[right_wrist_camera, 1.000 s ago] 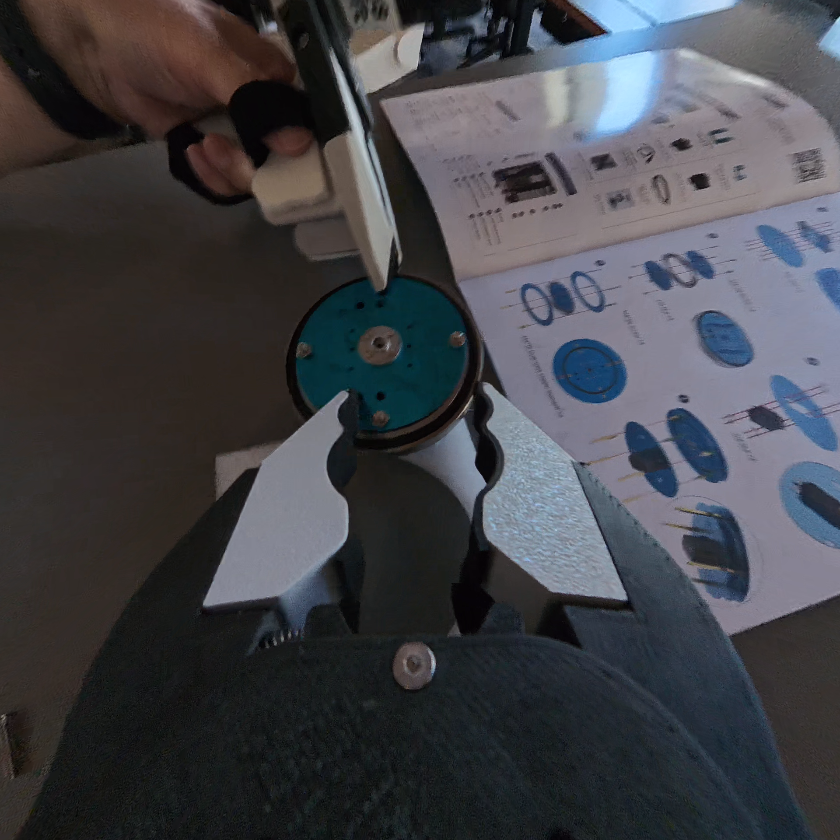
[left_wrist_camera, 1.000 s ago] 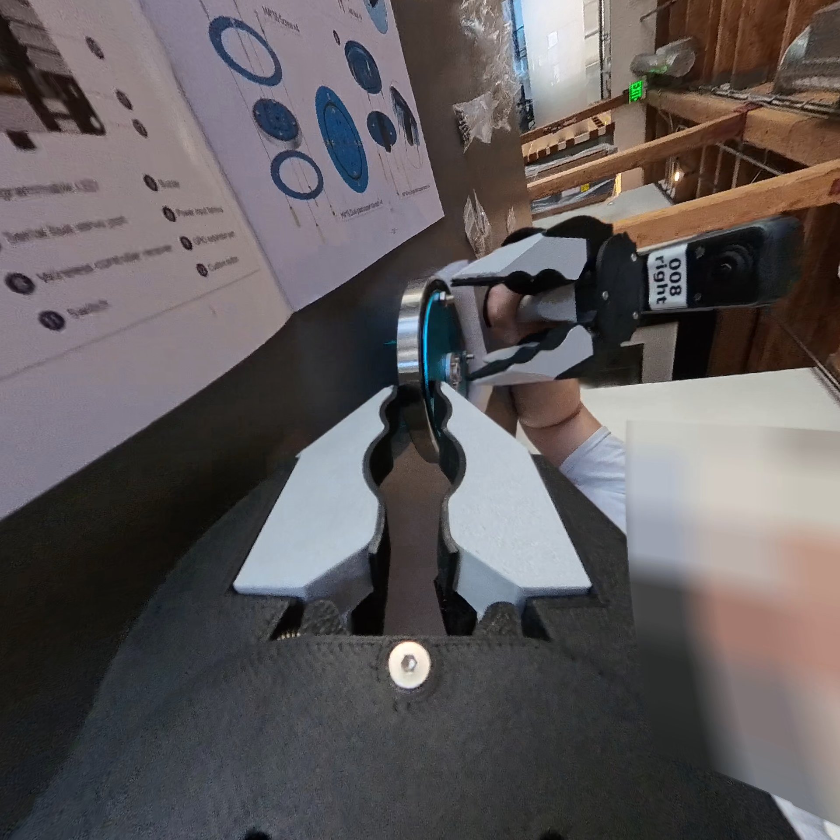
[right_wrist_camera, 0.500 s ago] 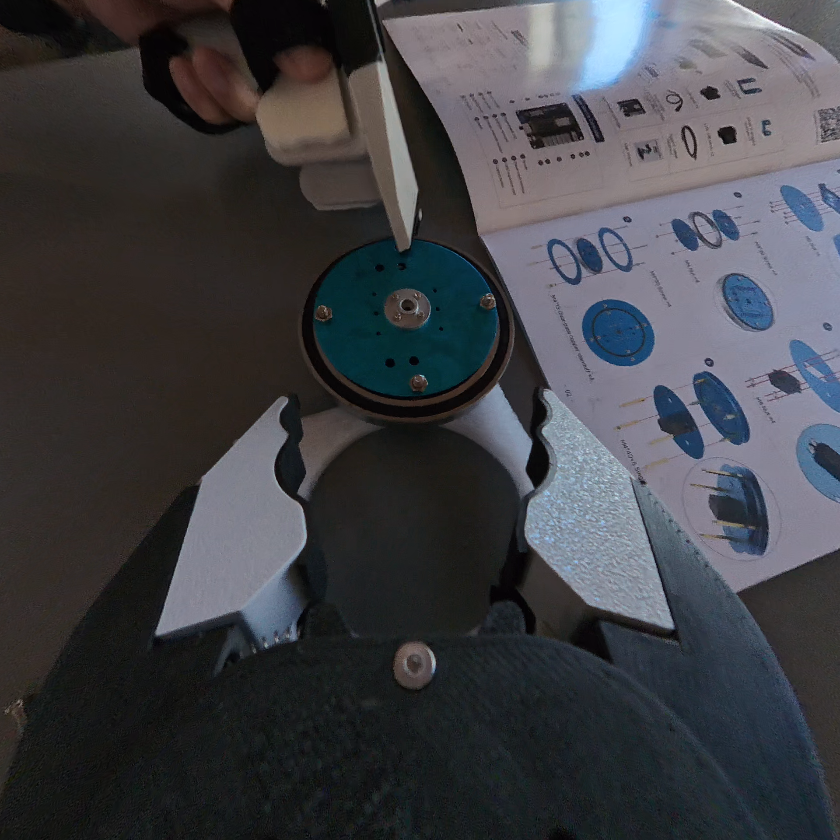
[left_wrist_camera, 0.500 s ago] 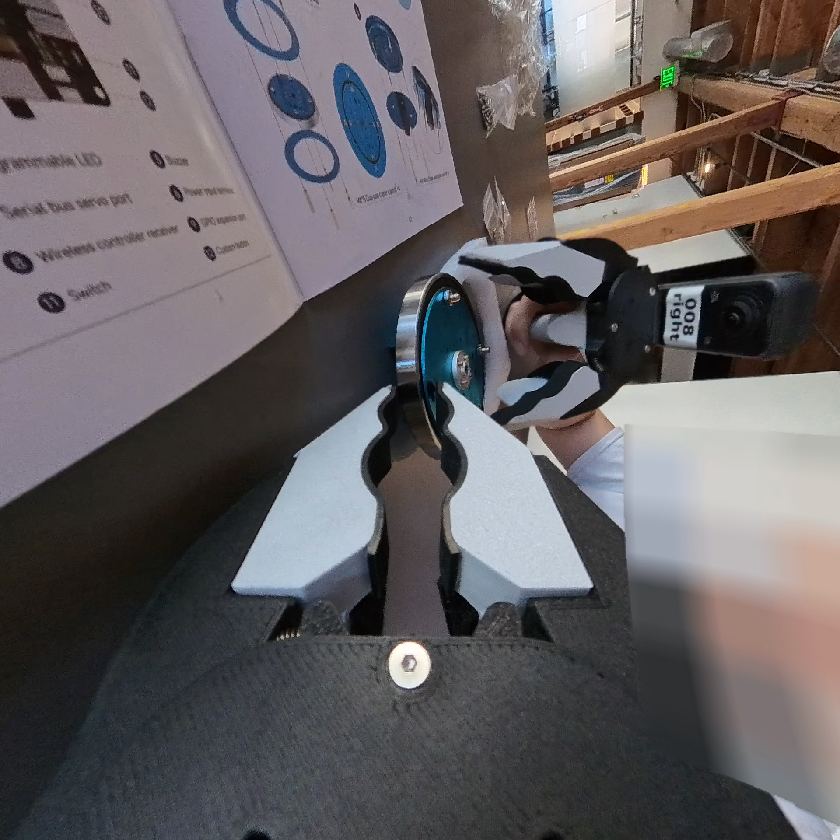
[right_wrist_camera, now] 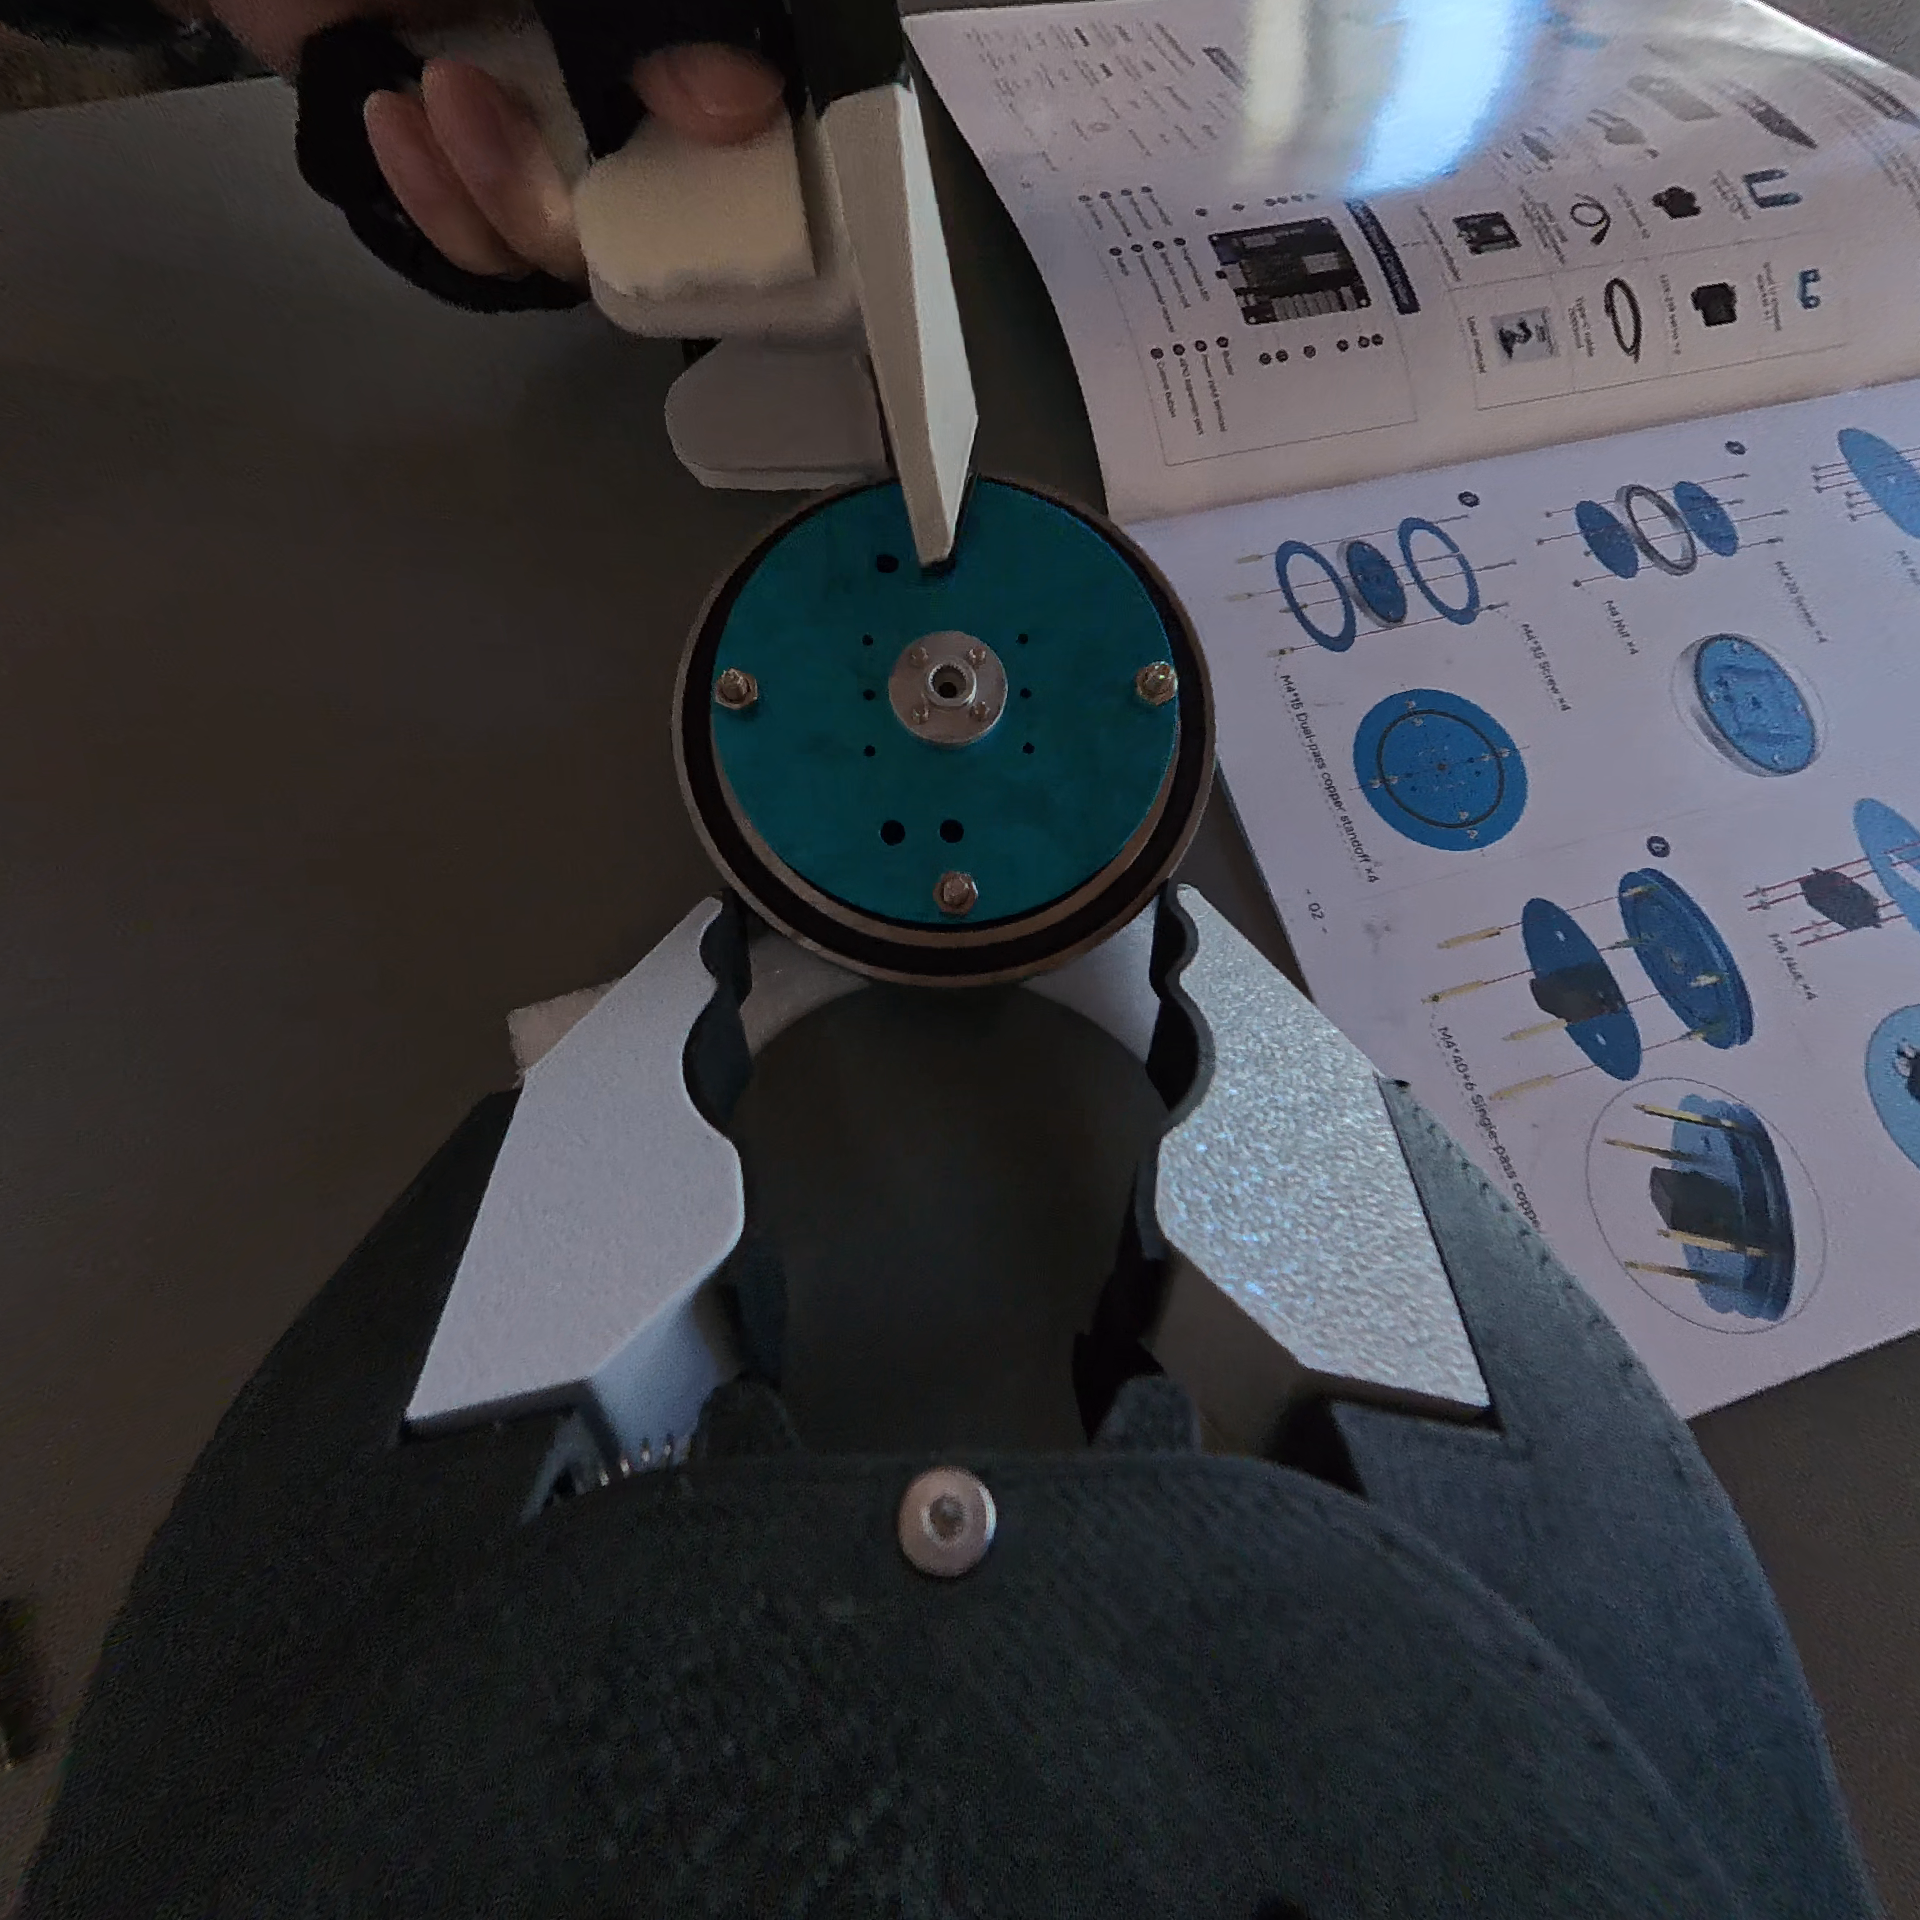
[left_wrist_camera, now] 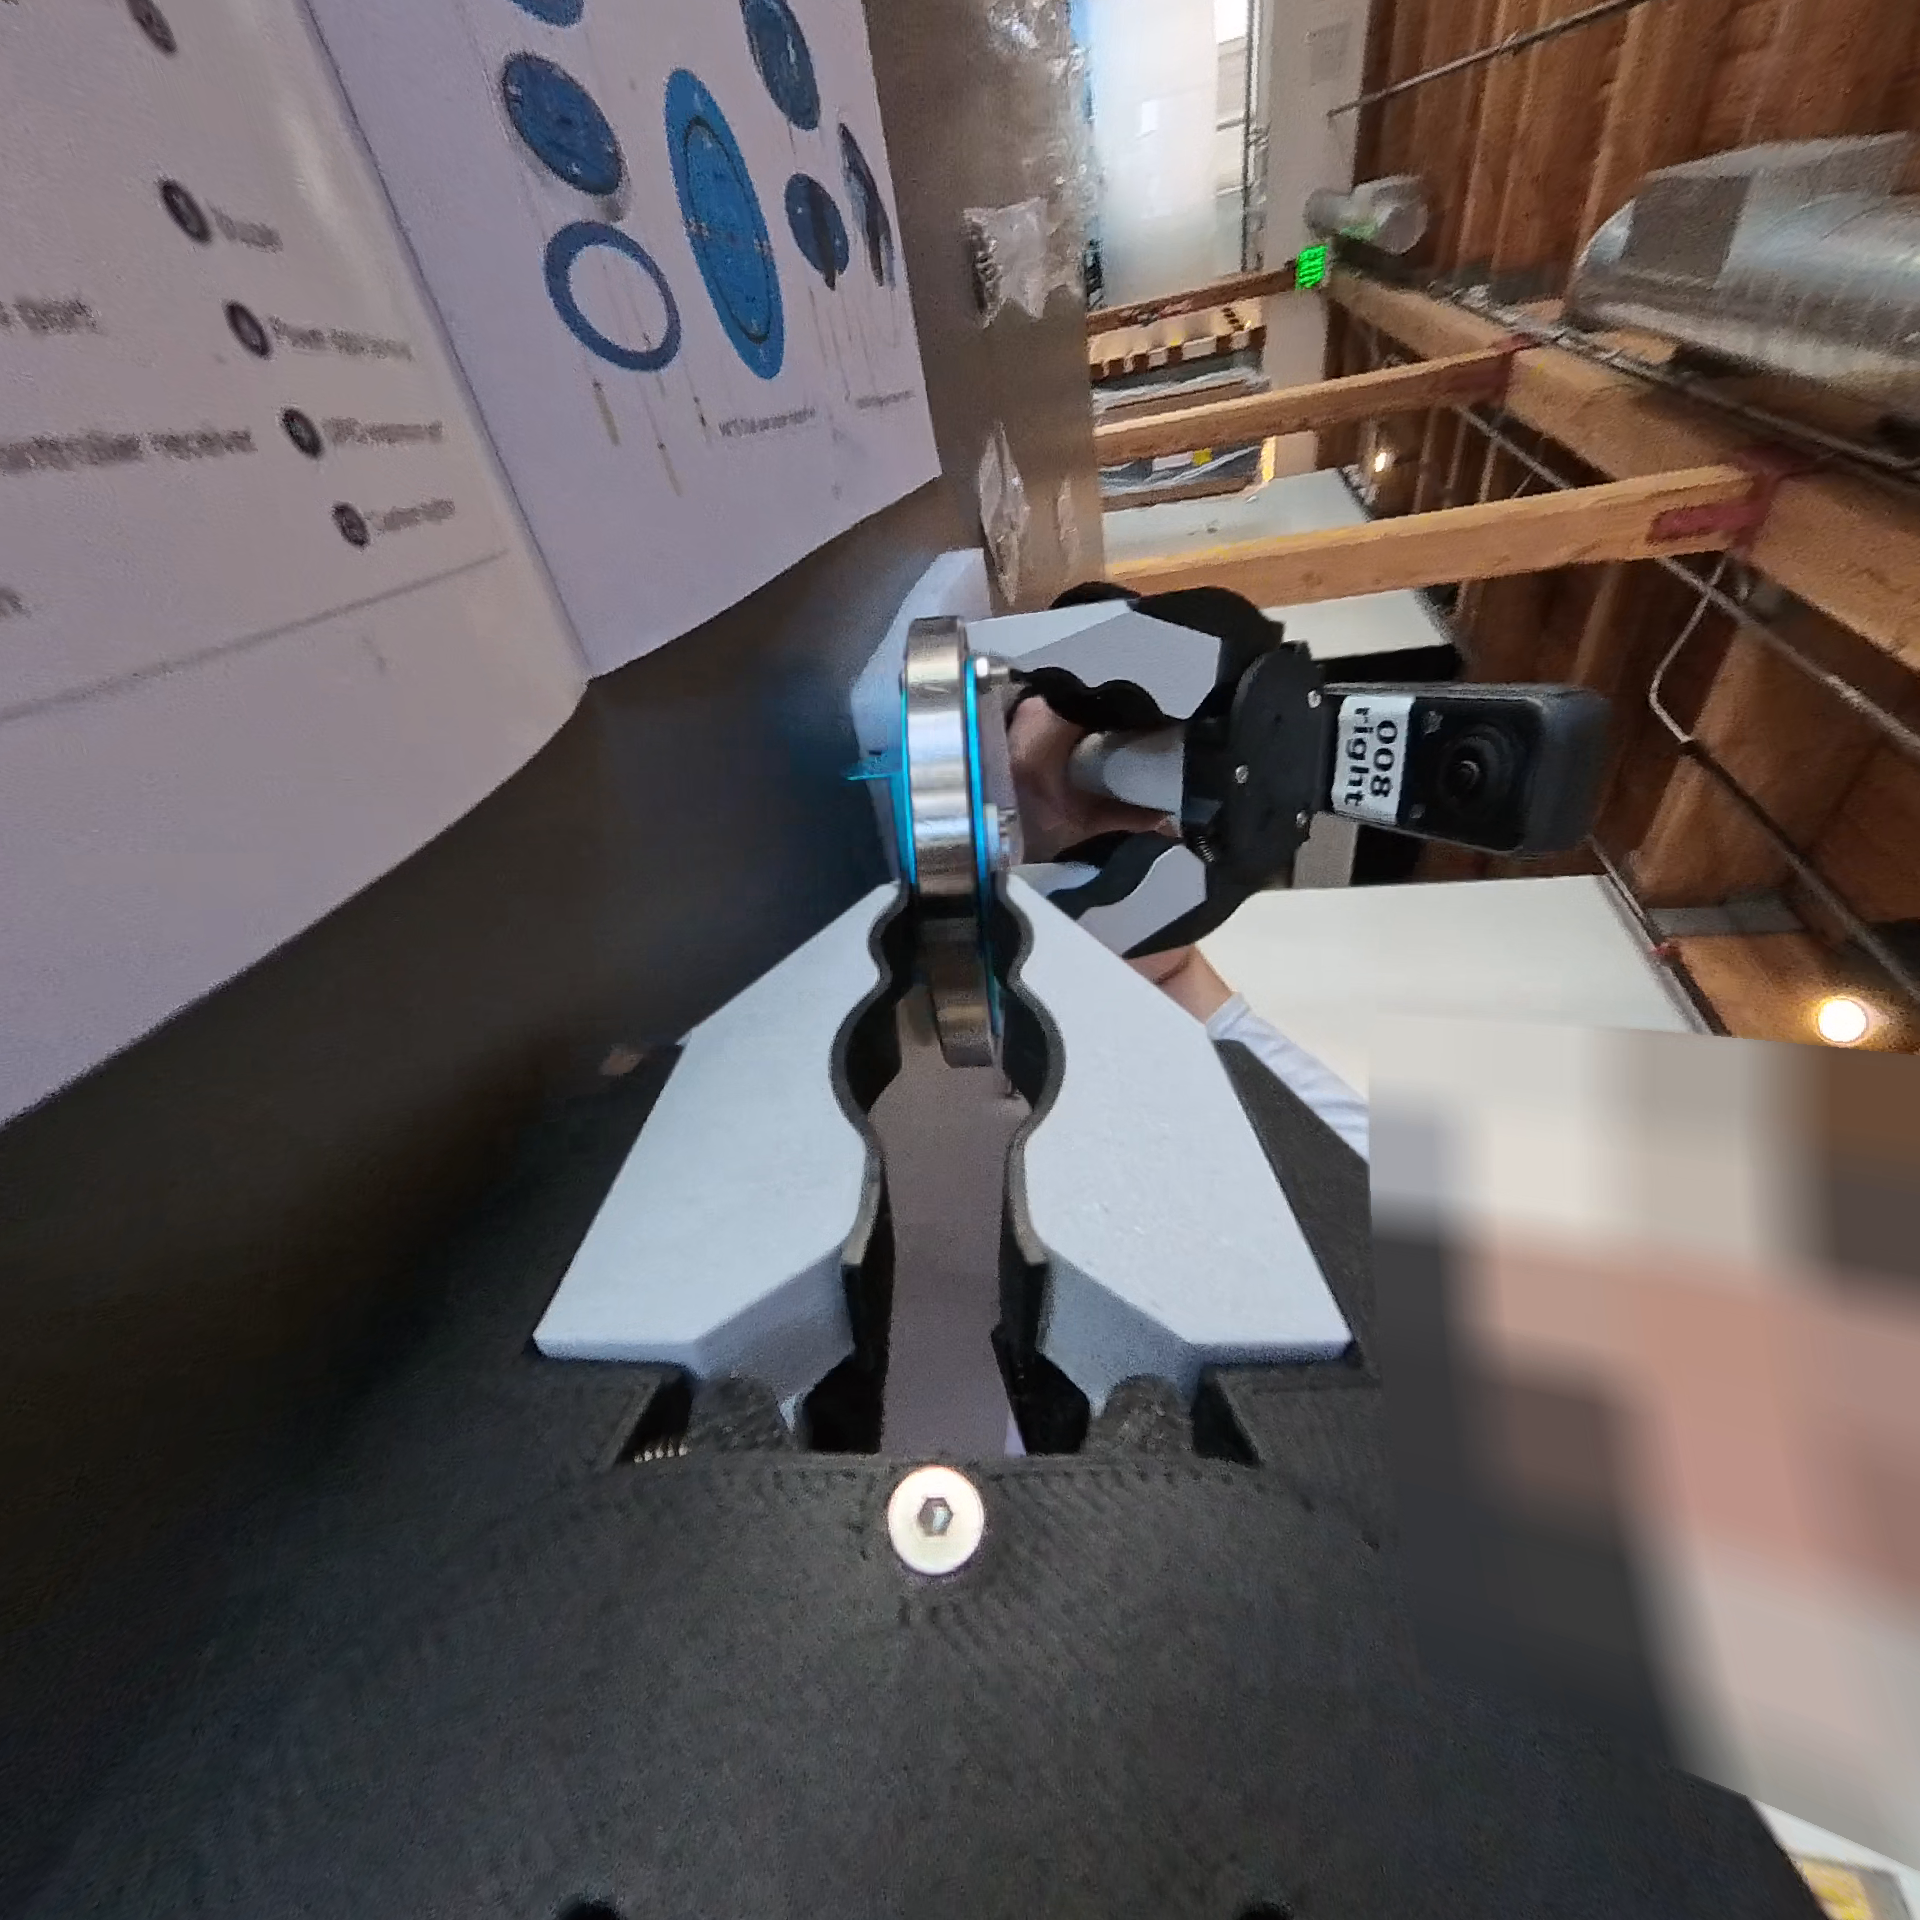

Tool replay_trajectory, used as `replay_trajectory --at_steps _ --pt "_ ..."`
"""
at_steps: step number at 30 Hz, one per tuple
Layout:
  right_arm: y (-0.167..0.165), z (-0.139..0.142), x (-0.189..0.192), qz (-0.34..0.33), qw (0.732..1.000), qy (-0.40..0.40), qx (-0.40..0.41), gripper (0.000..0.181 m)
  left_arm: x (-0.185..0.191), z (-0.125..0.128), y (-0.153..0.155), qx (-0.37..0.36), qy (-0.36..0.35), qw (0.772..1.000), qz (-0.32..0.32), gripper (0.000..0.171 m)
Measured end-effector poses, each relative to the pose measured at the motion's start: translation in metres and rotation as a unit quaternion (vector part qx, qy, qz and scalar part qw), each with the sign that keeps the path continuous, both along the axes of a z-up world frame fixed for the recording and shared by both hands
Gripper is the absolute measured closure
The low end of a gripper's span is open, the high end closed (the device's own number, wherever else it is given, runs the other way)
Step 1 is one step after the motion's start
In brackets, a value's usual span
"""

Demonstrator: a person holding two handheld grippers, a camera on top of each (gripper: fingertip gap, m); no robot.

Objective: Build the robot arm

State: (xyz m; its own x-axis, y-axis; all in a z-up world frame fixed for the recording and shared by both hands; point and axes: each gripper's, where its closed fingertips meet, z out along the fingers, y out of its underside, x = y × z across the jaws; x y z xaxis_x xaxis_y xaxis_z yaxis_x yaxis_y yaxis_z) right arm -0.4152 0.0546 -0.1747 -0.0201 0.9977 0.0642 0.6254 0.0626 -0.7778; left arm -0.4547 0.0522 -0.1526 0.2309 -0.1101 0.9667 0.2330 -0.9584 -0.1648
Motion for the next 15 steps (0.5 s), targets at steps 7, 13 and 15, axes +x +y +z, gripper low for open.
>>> replay_trajectory --at_steps 7,13,15 --pt "0.002 0.006 -0.001 0.002 1.000 0.016 0.016 0.108 -0.004 0.000 0.000 0.002 -0.010 0.999 0.035 0.159" --pt "0.001 0.008 -0.002 0.009 0.999 0.025 -0.030 0.111 -0.010 0.000 0.000 -0.001 -0.023 0.996 0.081 0.159" --pt "0.000 0.004 0.000 0.011 0.998 0.020 -0.050 0.110 -0.012 0.001 0.000 -0.002 -0.032 0.995 0.094 0.159"
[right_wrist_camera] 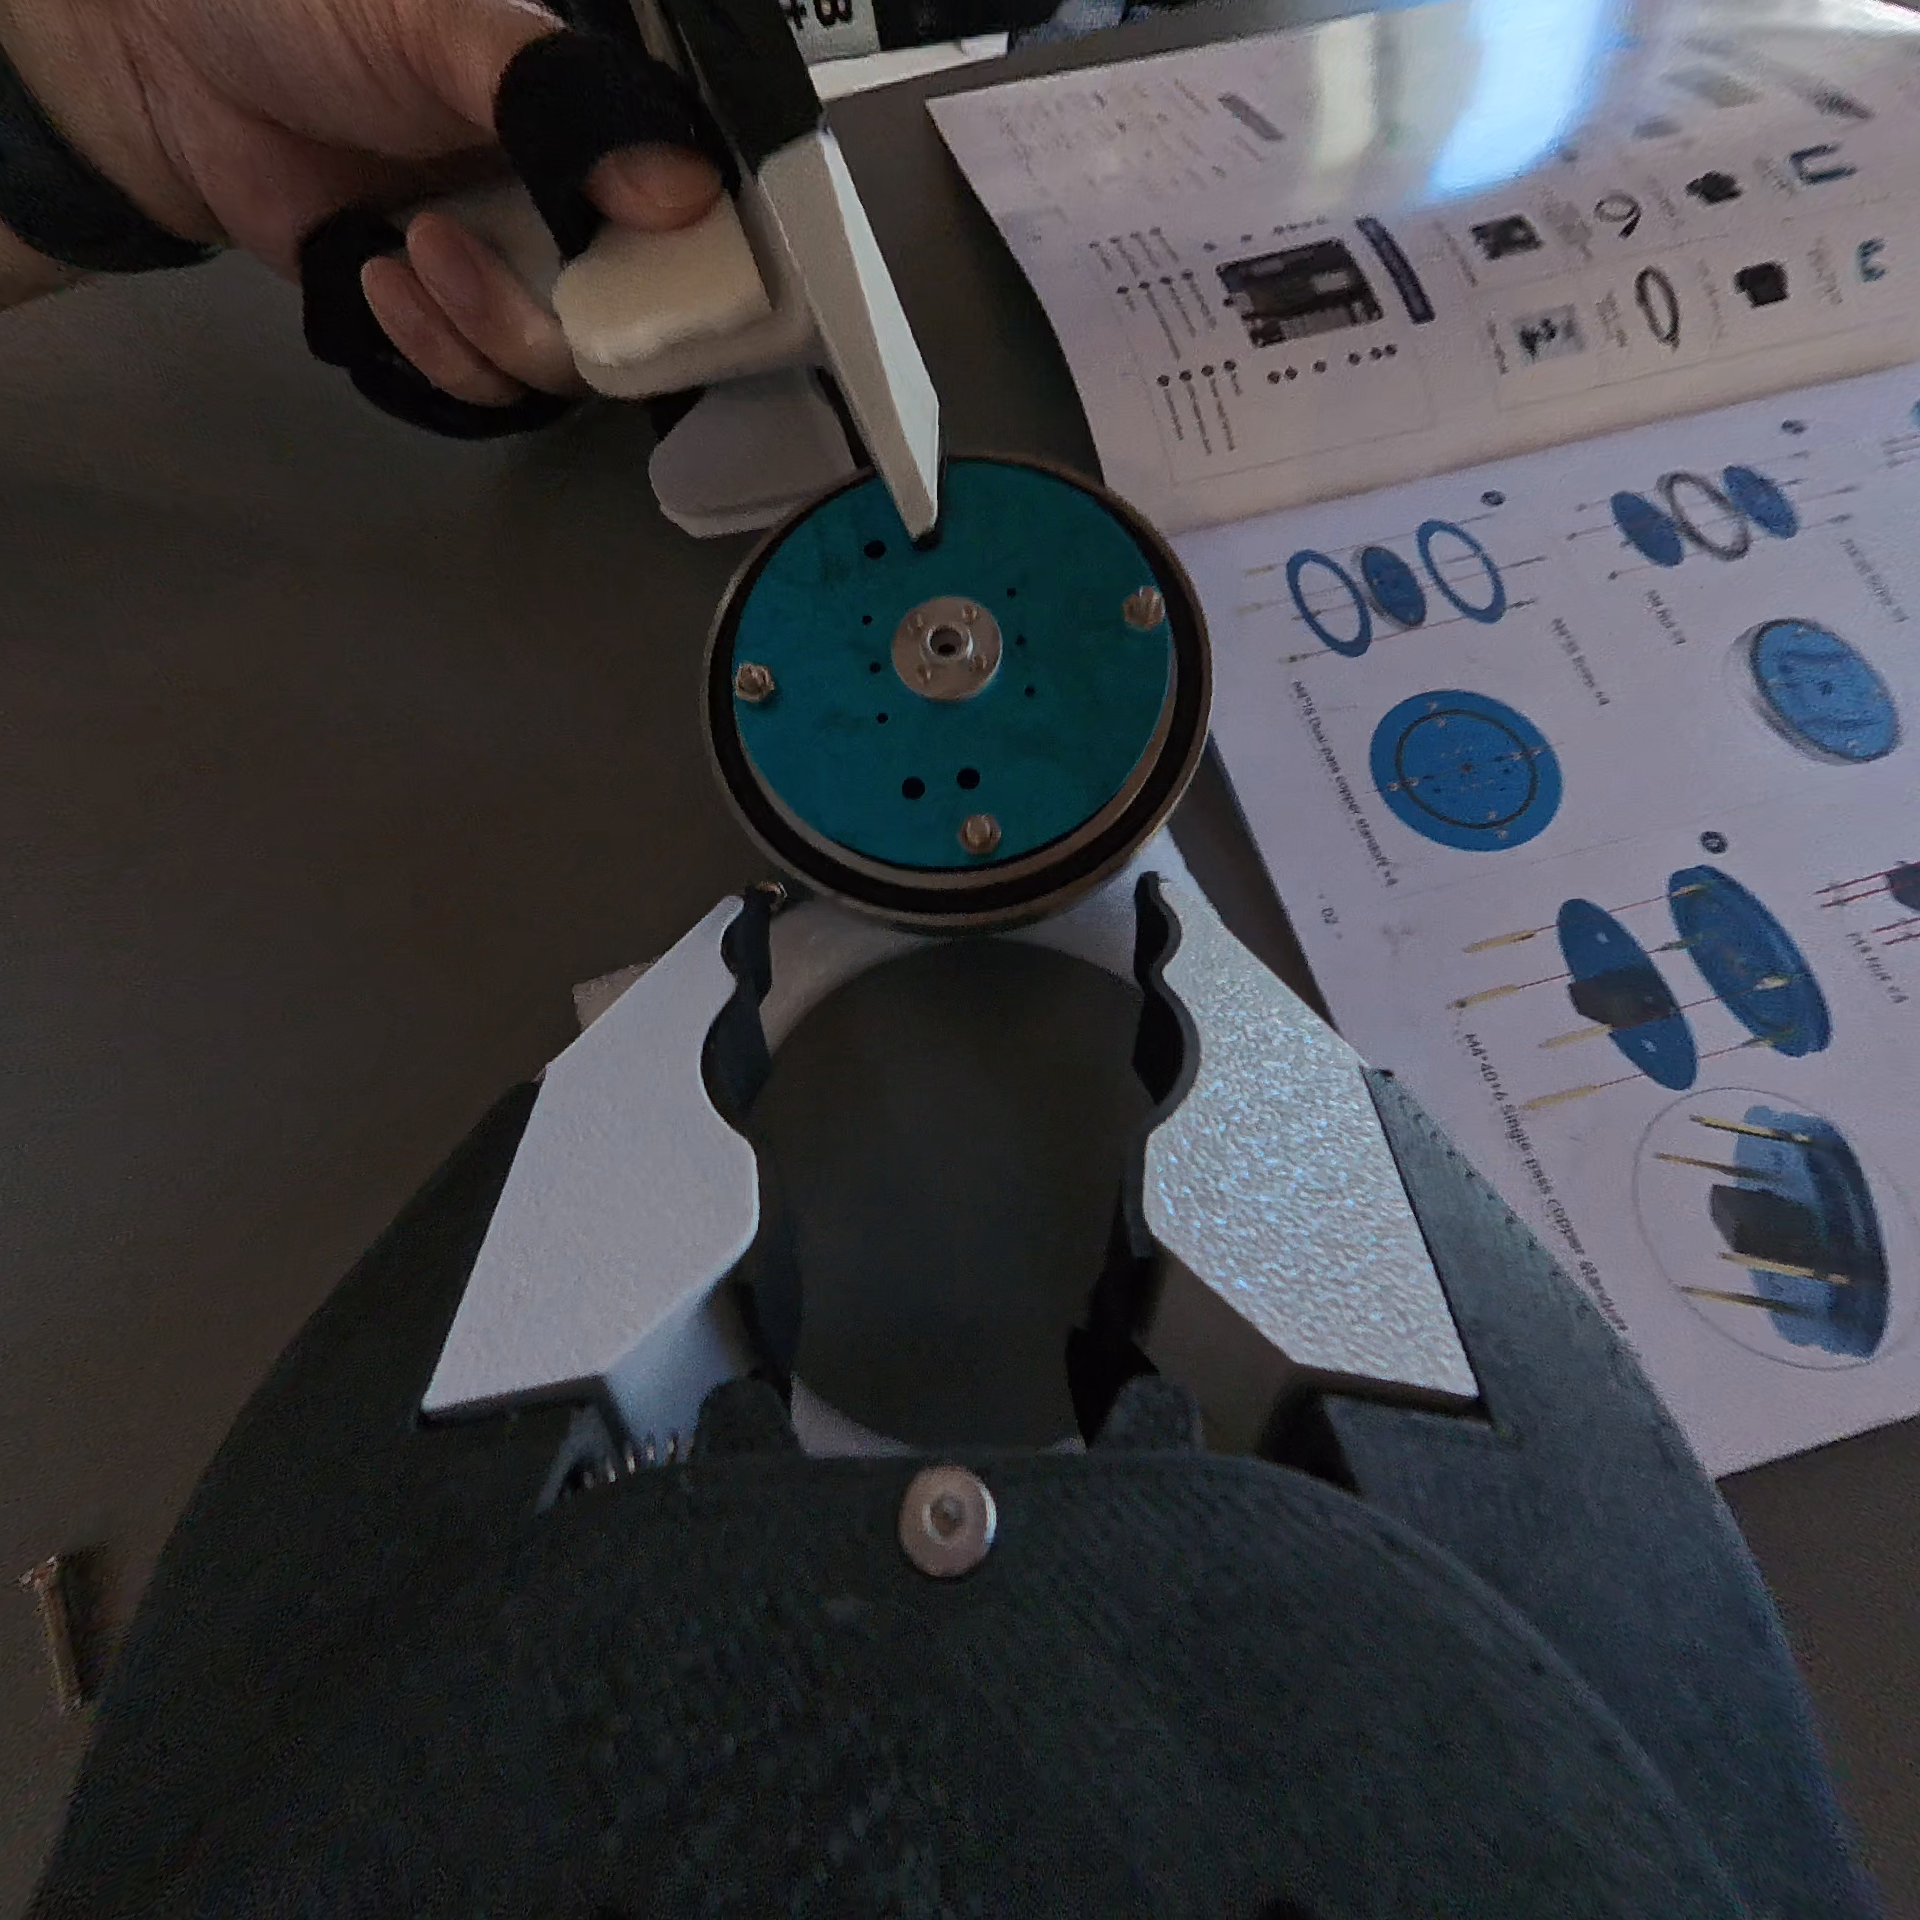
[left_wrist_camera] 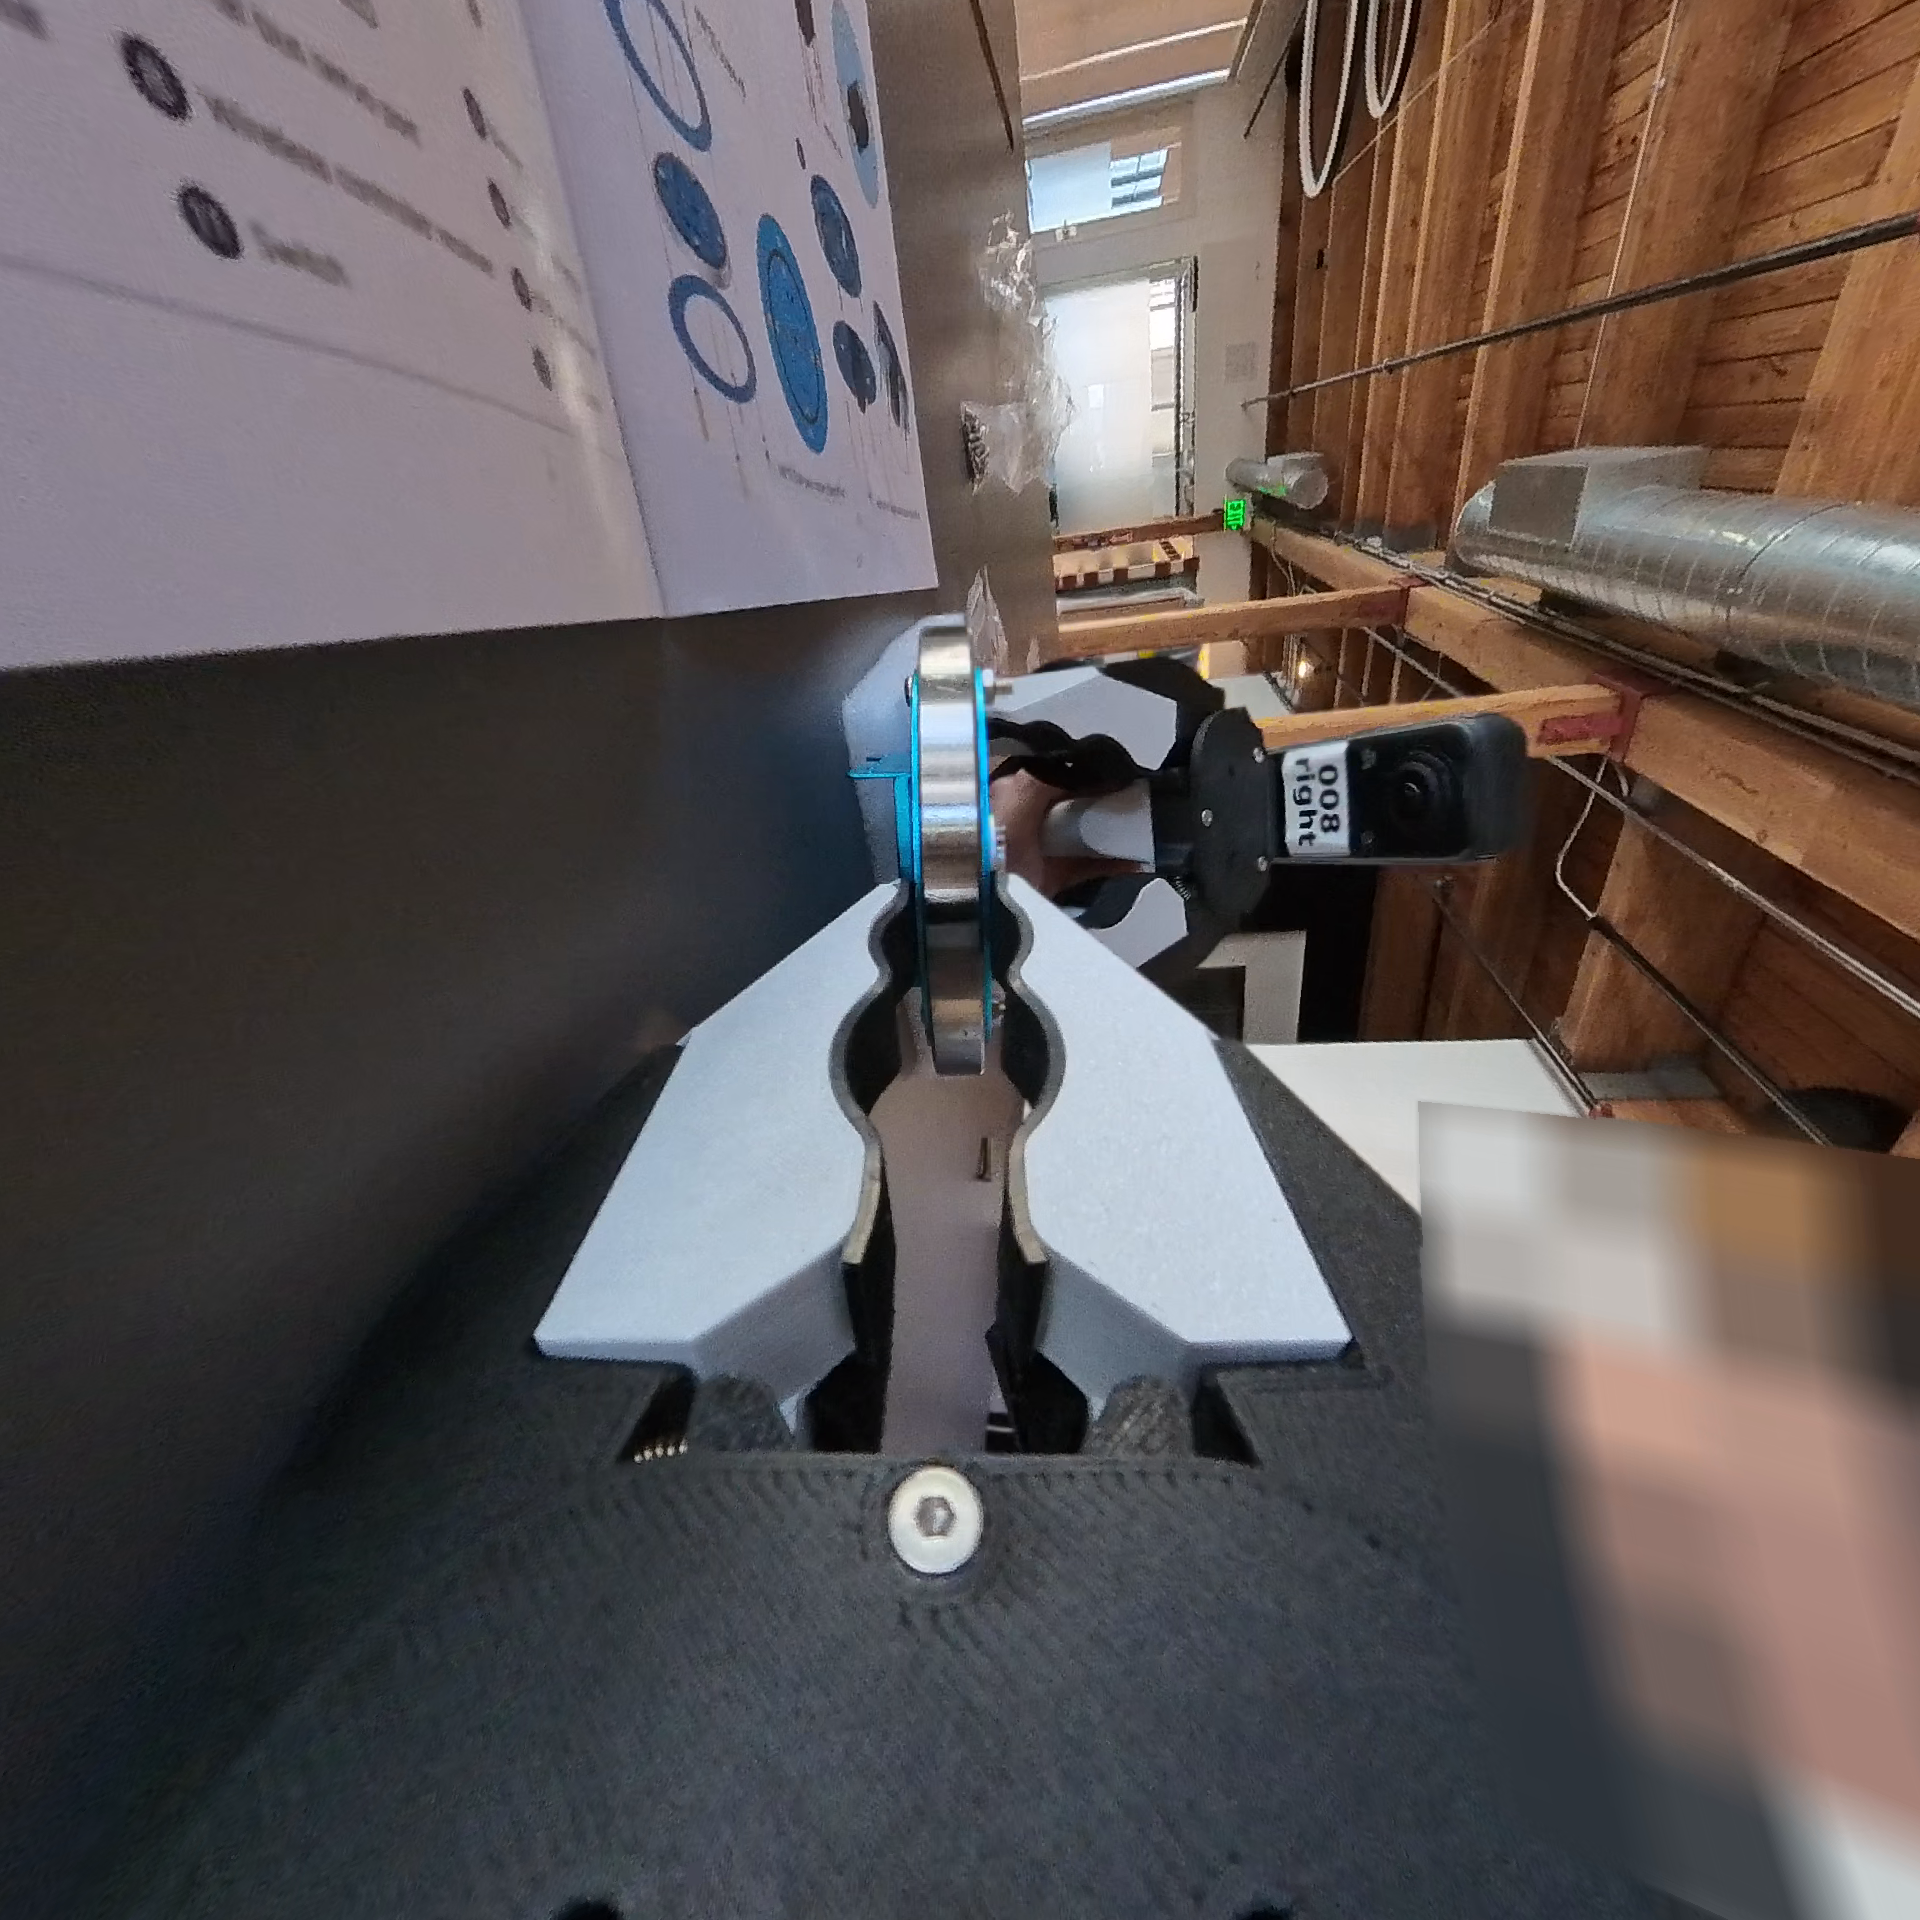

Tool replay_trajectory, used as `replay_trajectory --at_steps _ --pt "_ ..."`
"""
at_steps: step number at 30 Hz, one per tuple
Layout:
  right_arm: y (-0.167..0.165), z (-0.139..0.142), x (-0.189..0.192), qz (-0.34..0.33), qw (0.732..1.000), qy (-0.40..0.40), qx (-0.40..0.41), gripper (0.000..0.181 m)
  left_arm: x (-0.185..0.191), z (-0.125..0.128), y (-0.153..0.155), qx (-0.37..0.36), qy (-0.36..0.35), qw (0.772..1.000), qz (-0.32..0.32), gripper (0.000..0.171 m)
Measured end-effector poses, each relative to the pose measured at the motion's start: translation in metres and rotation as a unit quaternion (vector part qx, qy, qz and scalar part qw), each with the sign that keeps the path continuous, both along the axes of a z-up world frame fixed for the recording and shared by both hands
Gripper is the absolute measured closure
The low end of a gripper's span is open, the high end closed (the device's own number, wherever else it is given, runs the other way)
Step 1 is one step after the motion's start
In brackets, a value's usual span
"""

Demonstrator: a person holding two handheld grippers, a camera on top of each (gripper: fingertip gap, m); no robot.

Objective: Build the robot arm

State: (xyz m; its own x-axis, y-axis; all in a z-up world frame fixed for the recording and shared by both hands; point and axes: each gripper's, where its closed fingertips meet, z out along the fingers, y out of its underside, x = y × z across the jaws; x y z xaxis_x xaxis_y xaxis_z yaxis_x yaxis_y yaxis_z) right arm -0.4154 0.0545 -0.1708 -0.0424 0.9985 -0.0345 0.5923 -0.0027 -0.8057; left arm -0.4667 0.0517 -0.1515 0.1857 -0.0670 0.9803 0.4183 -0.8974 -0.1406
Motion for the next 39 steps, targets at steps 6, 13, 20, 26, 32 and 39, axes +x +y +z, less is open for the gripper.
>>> replay_trajectory --at_steps 6,13,20,26,32,39 --pt "-0.004 0.002 0.003 -0.017 1.000 0.013 -0.022 0.105 -0.009 0.005 -0.001 -0.004 -0.030 0.999 0.039 0.159" --pt "-0.018 0.010 0.012 -0.072 0.990 0.033 -0.120 0.101 -0.013 0.005 -0.006 -0.008 -0.037 0.997 0.067 0.159" --pt "0.001 0.037 0.017 -0.126 0.975 0.075 -0.168 0.110 -0.007 0.015 -0.006 0.004 -0.069 0.993 0.093 0.159" --pt "-0.001 0.056 0.007 -0.141 0.903 0.105 -0.393 0.109 0.007 0.041 0.001 0.036 -0.087 0.988 0.120 0.160" --pt "0.005 0.081 0.000 -0.120 0.797 0.169 -0.568 0.164 0.022 0.065 0.010 0.078 -0.104 0.982 0.138 0.160" --pt "0.014 0.080 0.003 -0.090 0.746 0.194 -0.630 0.165 0.027 0.068 0.013 0.093 -0.098 0.977 0.162 0.157"
